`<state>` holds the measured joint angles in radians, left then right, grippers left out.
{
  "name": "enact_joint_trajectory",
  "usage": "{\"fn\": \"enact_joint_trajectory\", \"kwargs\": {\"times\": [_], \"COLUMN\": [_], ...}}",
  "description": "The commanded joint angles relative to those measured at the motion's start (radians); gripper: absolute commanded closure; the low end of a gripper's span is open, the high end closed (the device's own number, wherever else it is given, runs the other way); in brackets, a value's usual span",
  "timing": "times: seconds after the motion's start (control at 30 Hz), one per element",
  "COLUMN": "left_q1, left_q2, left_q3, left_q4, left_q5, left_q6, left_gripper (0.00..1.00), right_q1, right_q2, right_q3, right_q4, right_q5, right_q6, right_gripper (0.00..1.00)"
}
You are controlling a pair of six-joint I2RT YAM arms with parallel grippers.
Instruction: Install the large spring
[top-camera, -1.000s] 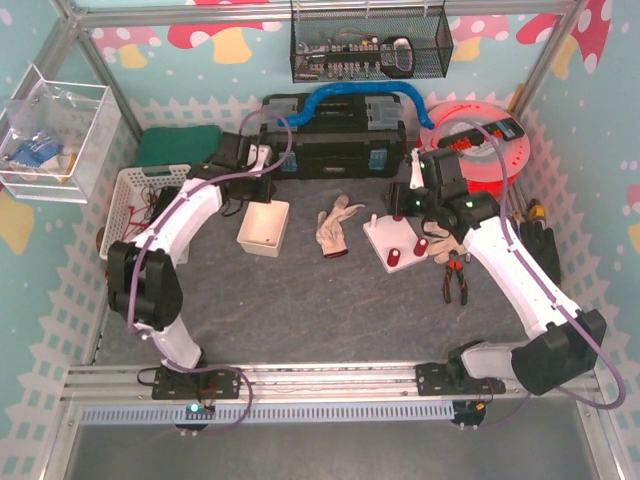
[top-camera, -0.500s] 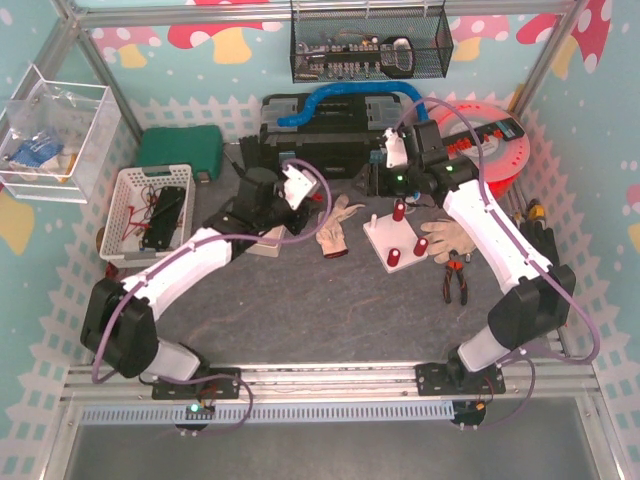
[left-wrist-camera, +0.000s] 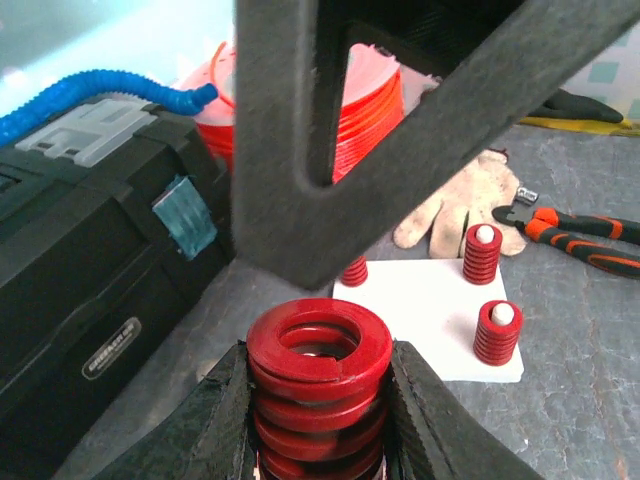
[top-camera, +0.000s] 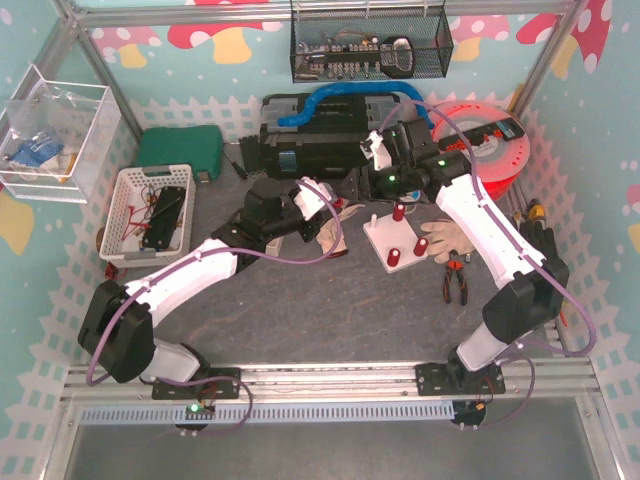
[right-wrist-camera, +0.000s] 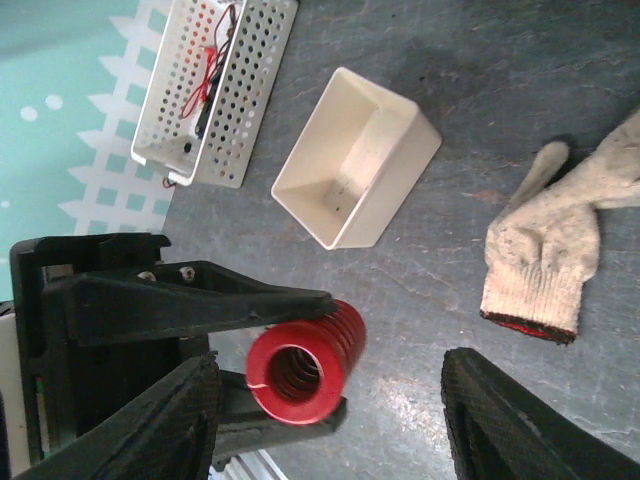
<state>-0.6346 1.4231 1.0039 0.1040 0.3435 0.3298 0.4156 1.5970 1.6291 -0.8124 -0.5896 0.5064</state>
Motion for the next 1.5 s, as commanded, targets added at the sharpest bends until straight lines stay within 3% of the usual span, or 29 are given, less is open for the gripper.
{"fn": "enact_joint_trajectory", "kwargs": {"times": [0.0,0.33,0.63,0.9,1.0,1.13,1.23,1.37,1.47], "left_q1": [-0.017,-0.039,-0.045,-0.045,-0.045,-0.045,-0.044,-0.036,-0.024], "left_q2": [0.013,0.028,0.036,0.044,0.049,0.055,0.055,0.054,0.066], "left_q3": [0.03,0.042,0.057,0.062,0.064,0.061,0.058,0.043,0.063], "left_q4": [0.051,0.037,0.034,0.023,0.023,0.023,0.023,0.013,-0.054], "left_q5": [0.034,0.018,-0.012,-0.041,-0.023,-0.033,-0.071,-0.145,-0.194], "left_q6": [0.026,0.027,0.034,0.037,0.073,0.07,0.061,0.011,-0.025], "left_gripper": [1.0,1.0,1.0,1.0,1.0,1.0,0.9,0.52,0.37], "right_q1": [0.026,0.074,0.08,0.08,0.081,0.081,0.081,0.076,0.068], "right_q2": [0.02,0.082,0.117,0.136,0.149,0.155,0.144,0.13,0.116], "right_q3": [0.038,0.086,0.093,0.102,0.119,0.141,0.149,0.158,0.161], "right_q4": [-0.041,-0.142,-0.178,-0.201,-0.192,-0.169,-0.141,-0.115,-0.113], "right_q5": [-0.033,0.043,0.037,0.059,0.053,0.056,0.077,0.171,0.294], "right_q6": [-0.017,-0.066,-0.089,-0.101,-0.1,-0.09,-0.073,-0.042,-0.025], "right_gripper": [0.39,0.43,0.53,0.51,0.6,0.87,1.0,1.0,1.0]}}
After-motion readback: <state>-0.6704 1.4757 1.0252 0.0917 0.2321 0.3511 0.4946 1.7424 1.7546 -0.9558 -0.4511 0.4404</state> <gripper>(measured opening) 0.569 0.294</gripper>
